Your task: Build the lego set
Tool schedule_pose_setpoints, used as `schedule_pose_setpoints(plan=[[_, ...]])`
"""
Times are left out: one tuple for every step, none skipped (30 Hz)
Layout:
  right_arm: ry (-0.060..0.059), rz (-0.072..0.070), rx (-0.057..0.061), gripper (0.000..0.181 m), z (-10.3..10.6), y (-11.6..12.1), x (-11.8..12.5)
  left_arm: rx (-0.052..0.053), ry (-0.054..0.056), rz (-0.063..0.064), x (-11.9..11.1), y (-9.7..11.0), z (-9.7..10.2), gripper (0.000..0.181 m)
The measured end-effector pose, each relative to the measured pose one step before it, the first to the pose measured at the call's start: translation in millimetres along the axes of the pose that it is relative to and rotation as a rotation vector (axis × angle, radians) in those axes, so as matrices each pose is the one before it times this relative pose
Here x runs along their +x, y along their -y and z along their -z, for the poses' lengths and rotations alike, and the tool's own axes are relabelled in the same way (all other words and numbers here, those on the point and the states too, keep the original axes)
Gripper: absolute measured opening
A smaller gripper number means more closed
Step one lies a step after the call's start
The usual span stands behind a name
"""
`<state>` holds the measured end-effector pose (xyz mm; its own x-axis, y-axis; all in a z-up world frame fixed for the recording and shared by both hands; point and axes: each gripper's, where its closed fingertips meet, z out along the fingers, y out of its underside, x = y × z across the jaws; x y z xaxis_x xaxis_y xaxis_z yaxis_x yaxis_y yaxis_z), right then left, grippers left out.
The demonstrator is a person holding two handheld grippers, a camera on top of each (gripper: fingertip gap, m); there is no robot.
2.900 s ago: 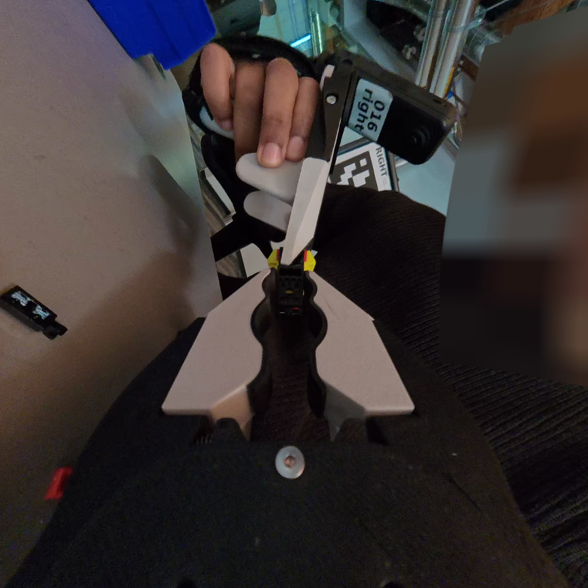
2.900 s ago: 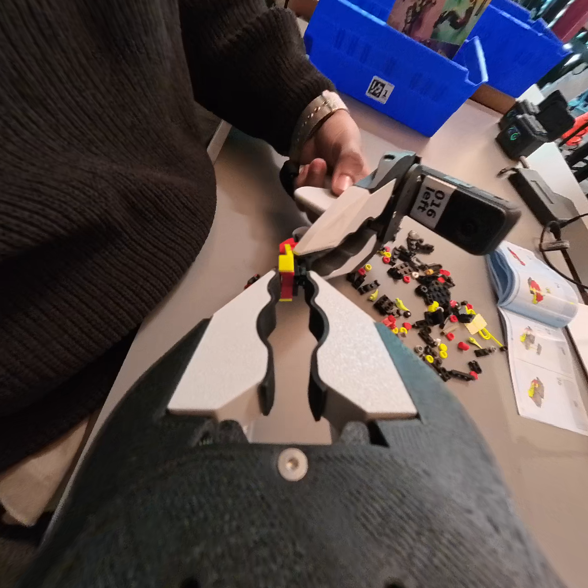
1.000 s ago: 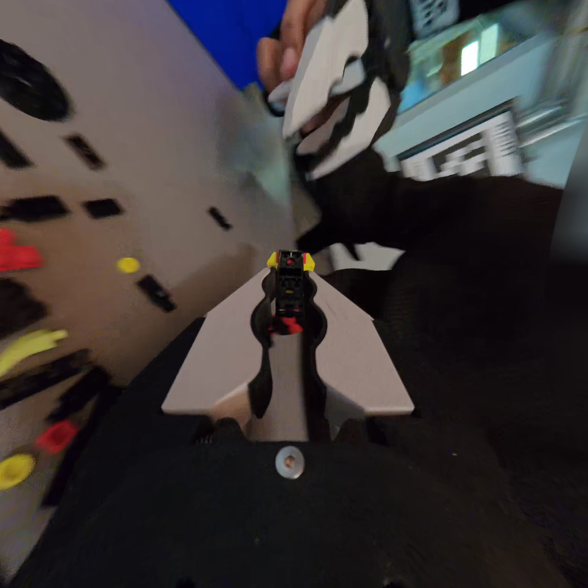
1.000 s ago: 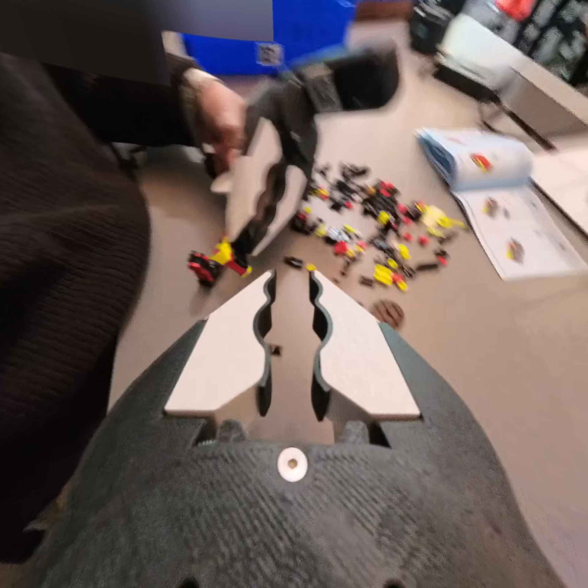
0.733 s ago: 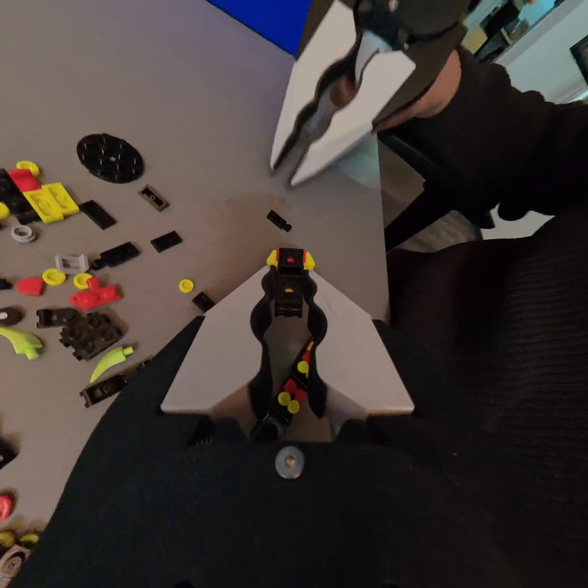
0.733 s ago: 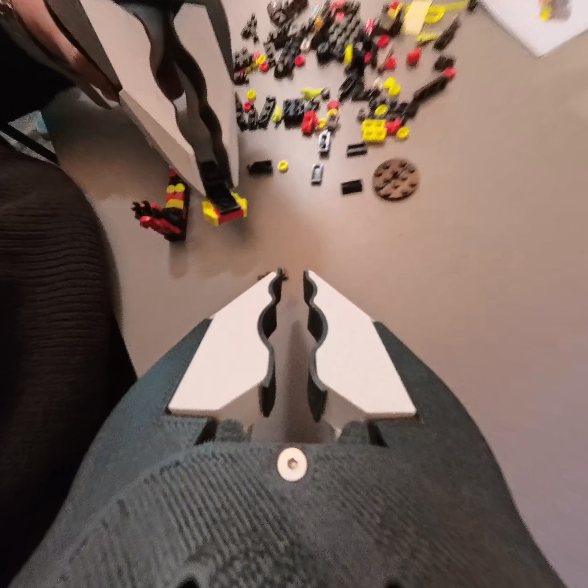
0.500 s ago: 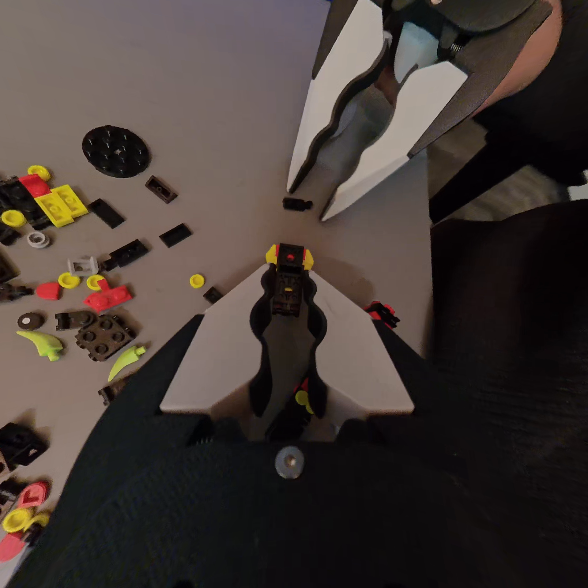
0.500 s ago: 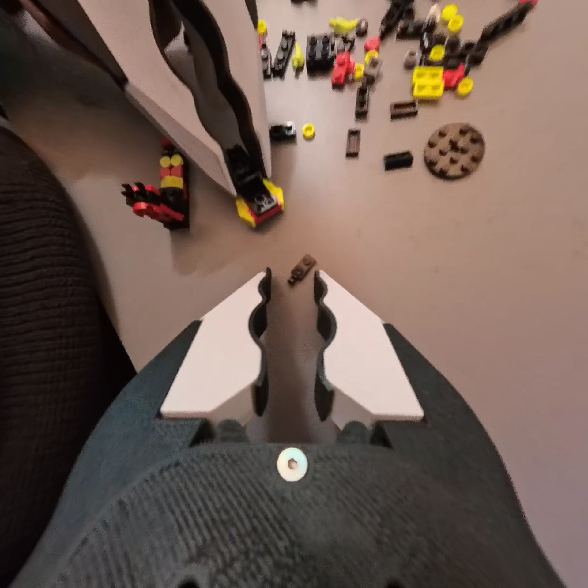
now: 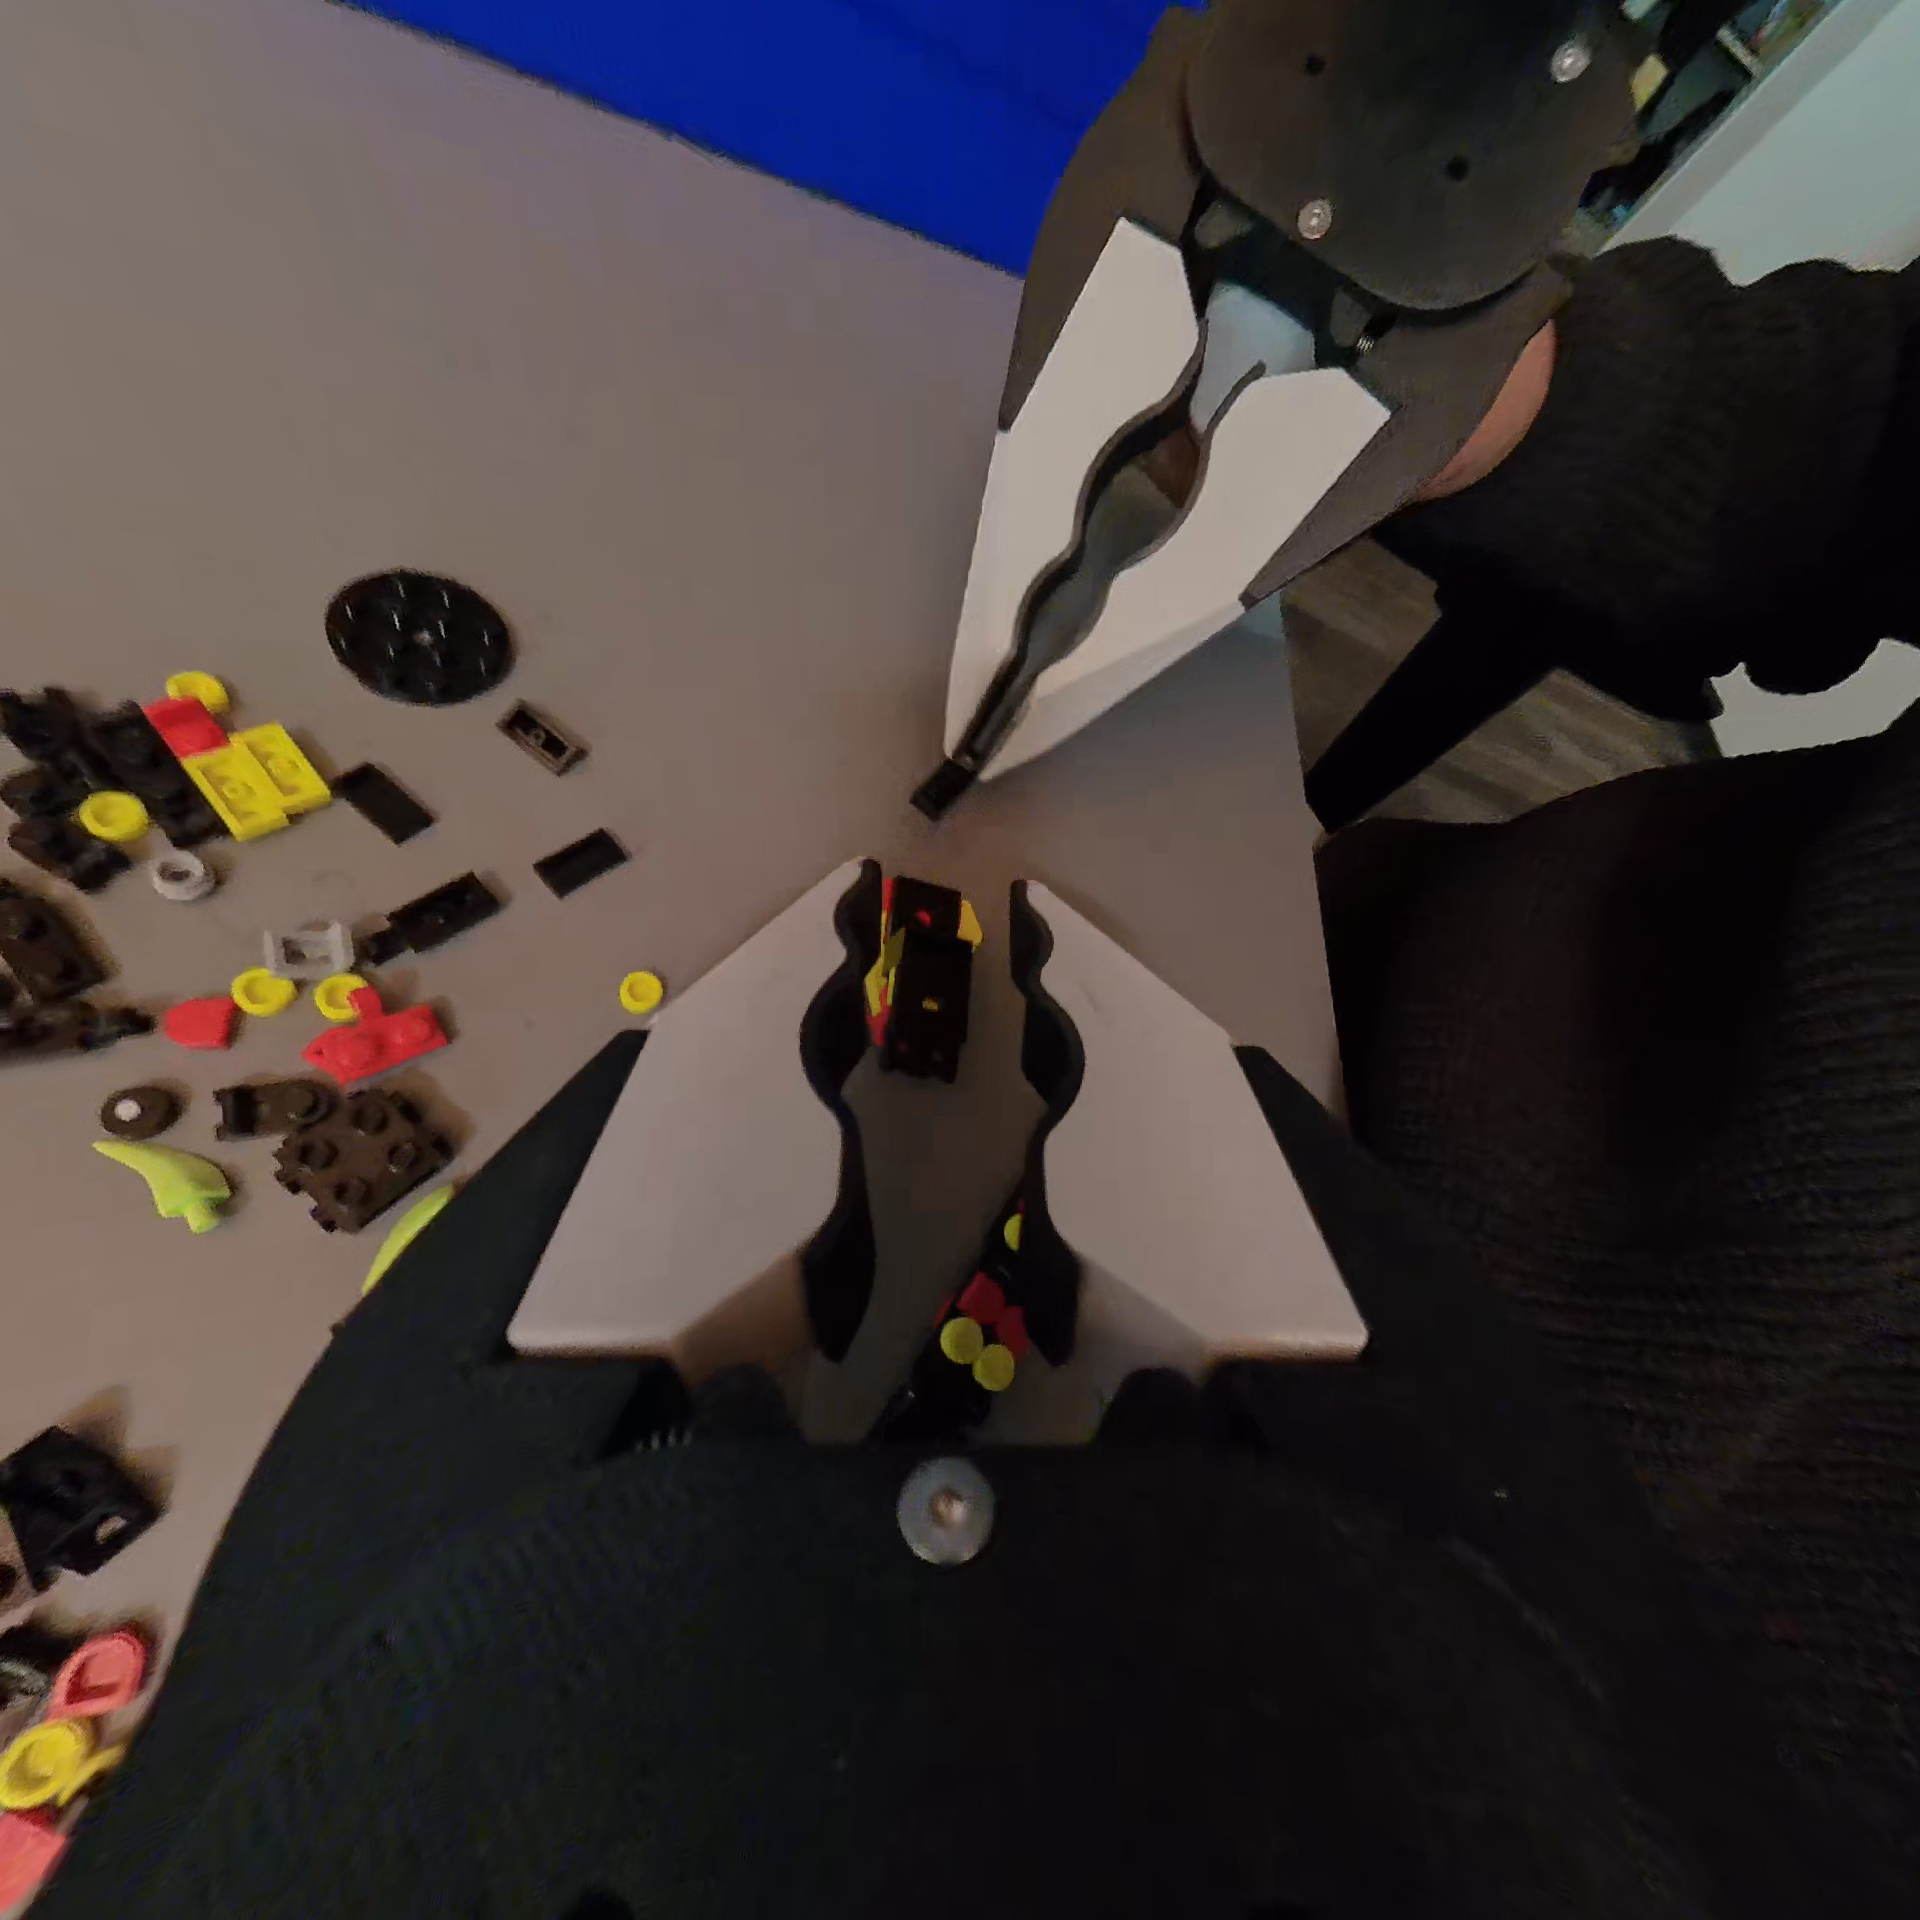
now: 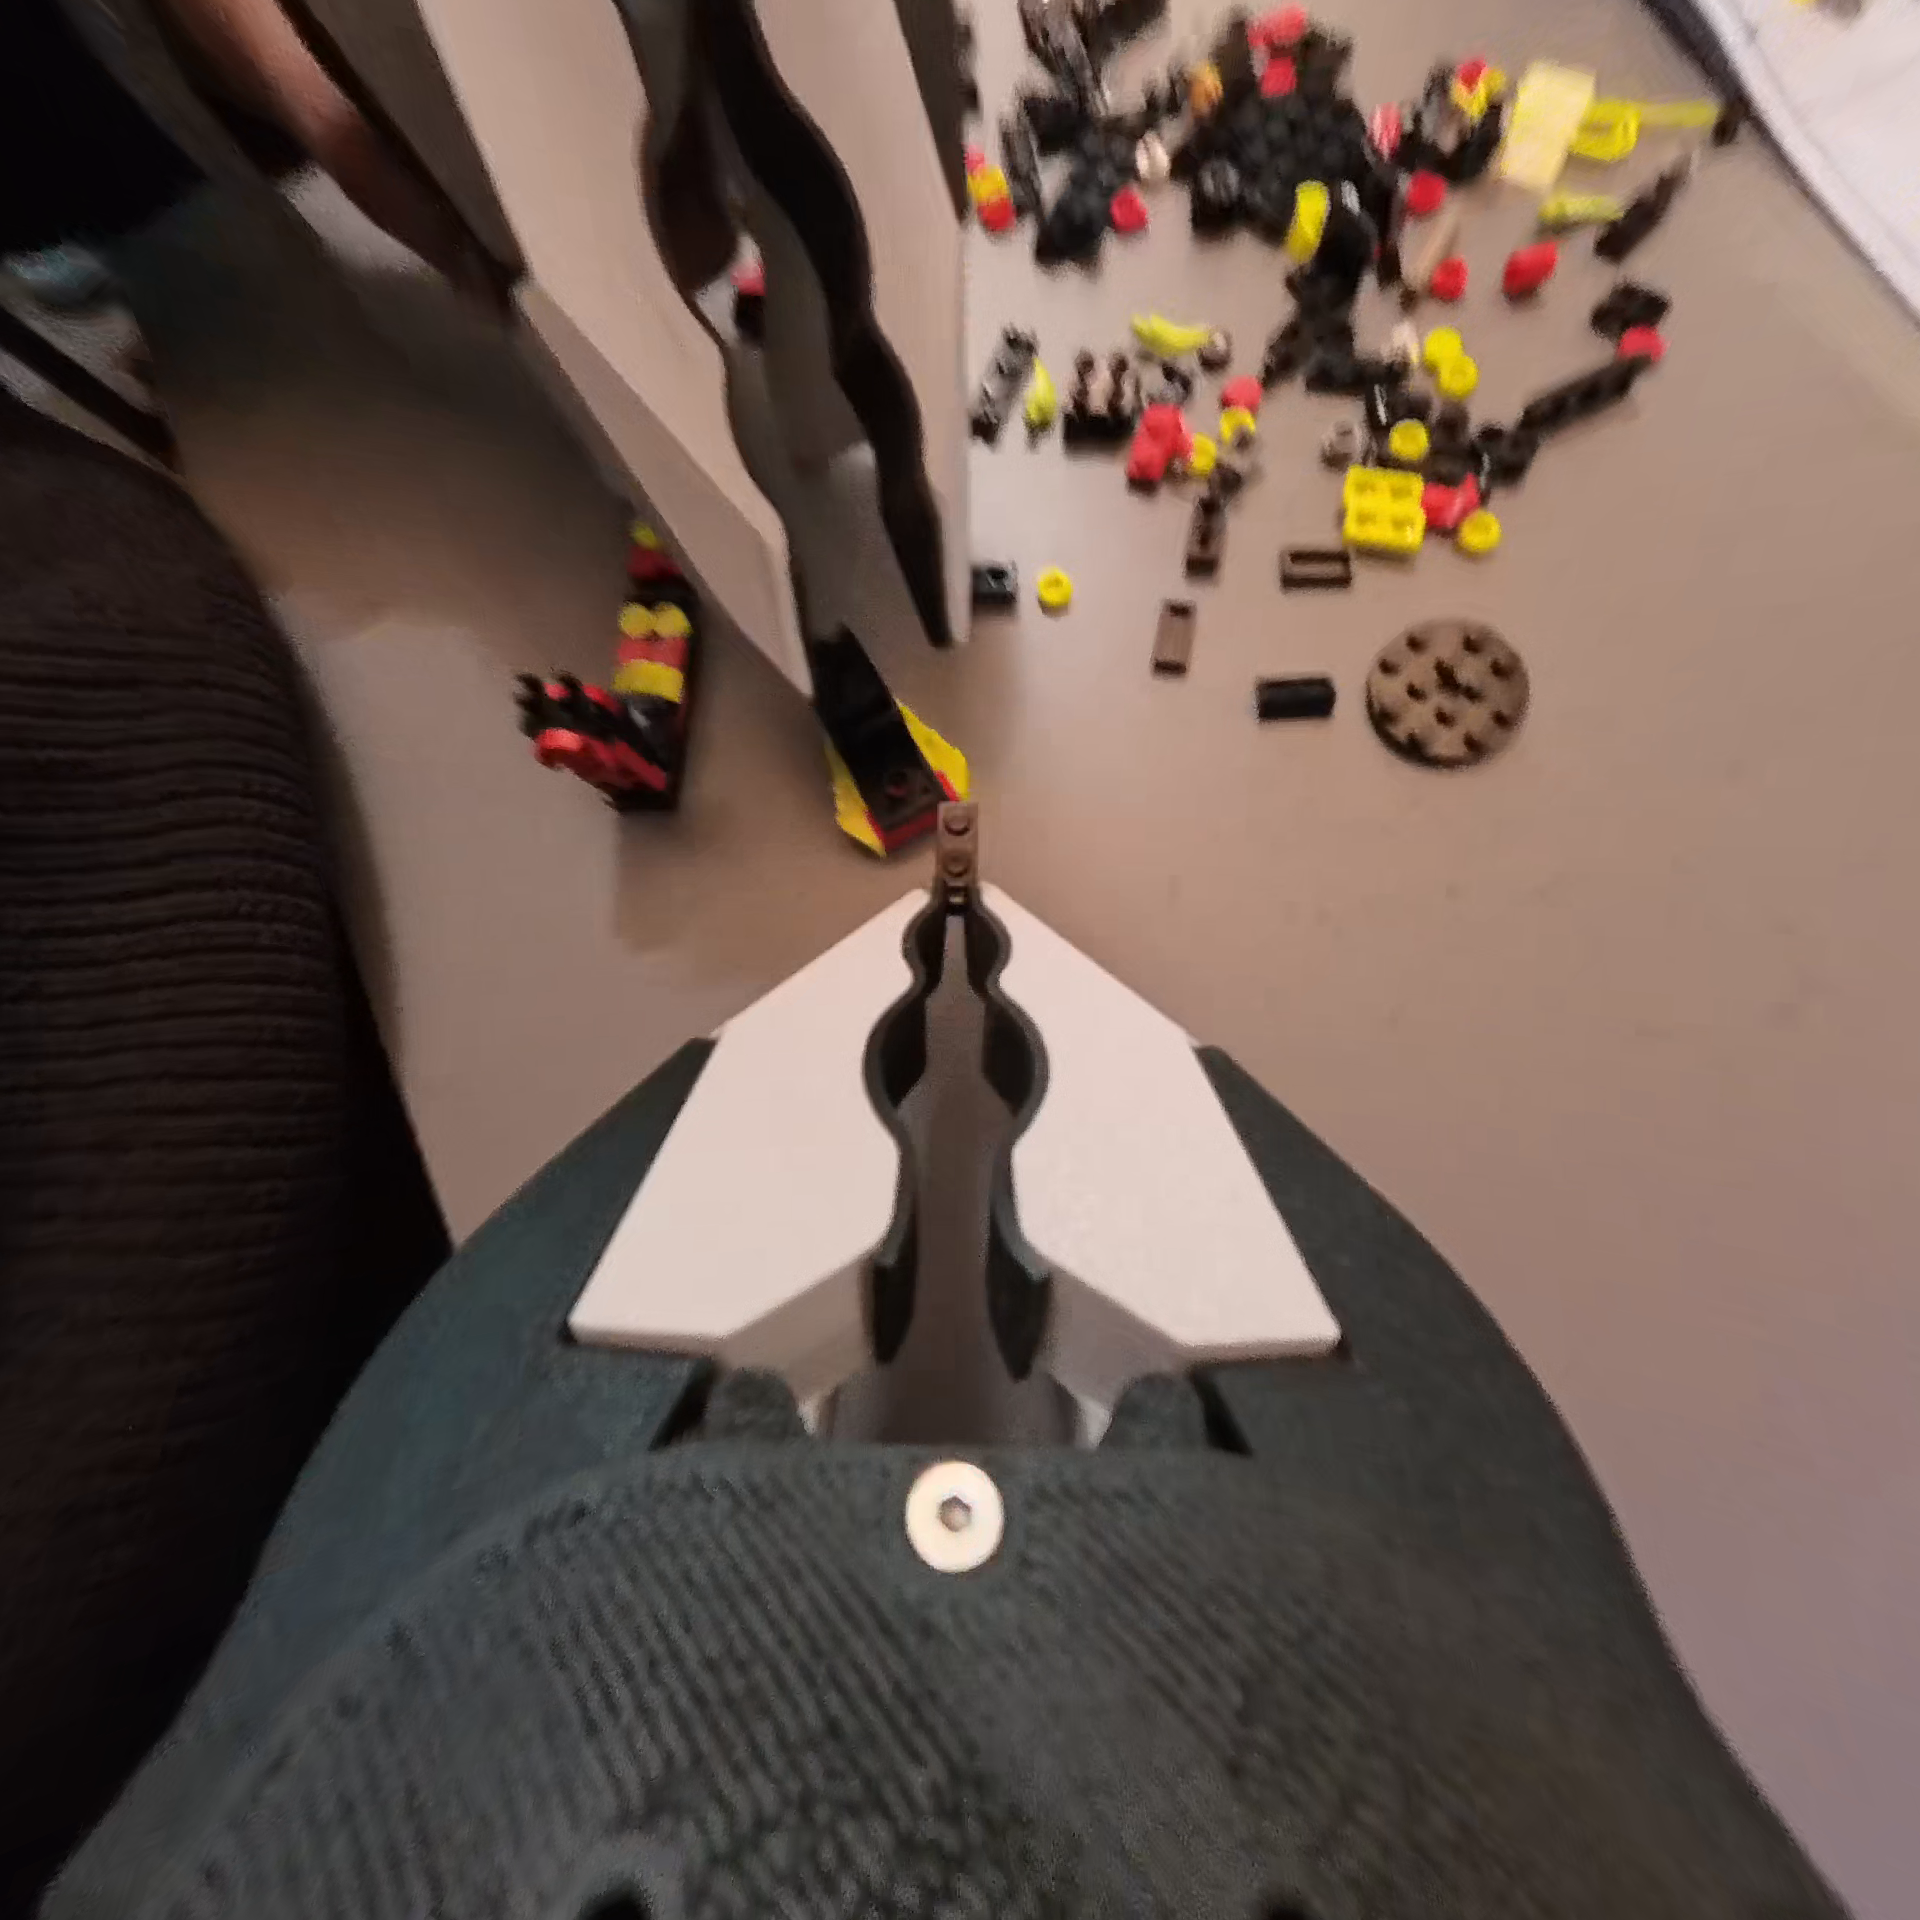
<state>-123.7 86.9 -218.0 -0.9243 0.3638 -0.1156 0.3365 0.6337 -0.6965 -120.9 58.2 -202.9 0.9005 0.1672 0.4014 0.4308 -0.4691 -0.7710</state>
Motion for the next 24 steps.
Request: schedule_pose_setpoints(plan=[[0.0332,0.0010,0.0391,0.001,2.16,7.28,-5.74,0.0138,-0.0015,-0.0252,2.26,2.64,0.96,0.022],[0.0403,-0.0009,0.0388,0.001,1.73,6.89,-6.59,0.0113,-0.0035,-0.0262,3.07,2.46,0.33,0.022],[0.0269,-0.0091,0.0301,0.001,1.23,5.39,-4.33,0.0089,-0.0013,-0.0255,3.12,2.08,-0.13,0.021],[0.0218,-0.0146,0.0167,0.001,0.53,2.88,-3.07,0.0083,0.0017,-0.0254,2.92,2.23,-0.24,0.019],[0.0226,-0.0183,0.0101,0.001,0.08,1.25,-2.67,0.0079,0.0028,-0.0271,2.80,2.20,-0.36,0.016],[0.0174,-0.0223,0.0108,0.001,0.19,0.94,-1.29,0.0045,0.0046,-0.0284,2.43,1.64,-0.35,0.014],[0.0231,-0.0257,0.0137,0.001,0.44,1.37,-1.73,0.0022,0.0099,-0.0281,1.24,1.08,-0.28,0.012],[0.0283,-0.0296,0.0177,0.001,0.83,1.92,-2.10,-0.0019,0.0083,-0.0269,1.09,0.19,-0.44,0.010],[0.0247,-0.0296,0.0177,0.001,1.12,1.98,-1.26,-0.0032,0.0010,-0.0223,1.83,-0.21,-0.54,0.009],[0.0292,-0.0287,0.0170,0.001,0.98,1.86,-1.90,-0.0055,0.0027,-0.0160,1.16,-0.67,-0.68,0.008],[0.0321,-0.0276,0.0135,0.001,0.82,1.29,-2.38,-0.0046,-0.0001,-0.0150,1.22,-0.48,-0.64,0.007],[0.0227,-0.0222,0.0092,0.001,0.66,0.48,-1.36,-0.0002,0.0002,-0.0119,1.12,0.29,-0.23,0.006],[0.0135,-0.0142,0.0052,0.001,0.38,0.05,-0.60,0.0044,0.0028,-0.0090,0.44,1.35,0.41,0.006],[0.0142,-0.0098,0.0055,0.001,0.23,0.38,-1.15,0.0119,-0.0018,-0.0059,0.80,2.47,0.79,0.005],[0.0135,-0.0107,0.0059,0.000,0.08,0.73,-1.40,0.0133,-0.0050,0.0020,0.86,2.44,1.05,0.005],[0.0115,-0.0098,0.0046,0.000,-0.18,0.48,-1.10,0.0088,-0.0098,0.0080,0.84,1.29,0.80,0.005],[0.0115,-0.0093,0.0033,0.000,-0.25,0.19,-0.98,0.0045,-0.0124,0.0080,0.88,0.54,0.68,0.005],[0.0093,-0.0116,0.0028,0.000,-0.34,-0.05,-0.45,-0.0002,-0.0097,0.0078,0.42,-0.43,0.31,0.005],[0.0088,-0.0120,0.0010,0.000,-0.36,-0.28,-0.15,-0.0013,-0.0087,0.0065,0.49,-0.55,0.21,0.005],[0.0115,-0.0107,-0.0011,0.001,-0.39,-0.59,-0.62,-0.0003,-0.0096,0.0040,0.75,-0.33,0.08,0.006],[0.0096,-0.0125,0.0005,0.001,-0.33,-0.44,-0.30,0.0016,-0.0055,0.0038,0.53,0.15,0.06,0.006],[0.0086,-0.0137,0.0023,0.001,-0.17,-0.03,-0.24,0.0039,-0.0005,0.0016,0.18,0.46,-0.09,0.006],[0.0083,-0.0114,0.0028,0.001,0.06,0.08,-0.20,0.0043,0.0040,-0.0011,-0.19,0.75,-0.11,0.006],[0.0068,-0.0097,0.0021,0.000,0.17,0.02,-0.16,0.0064,0.0149,-0.0038,-1.47,1.14,-0.18,0.007]])
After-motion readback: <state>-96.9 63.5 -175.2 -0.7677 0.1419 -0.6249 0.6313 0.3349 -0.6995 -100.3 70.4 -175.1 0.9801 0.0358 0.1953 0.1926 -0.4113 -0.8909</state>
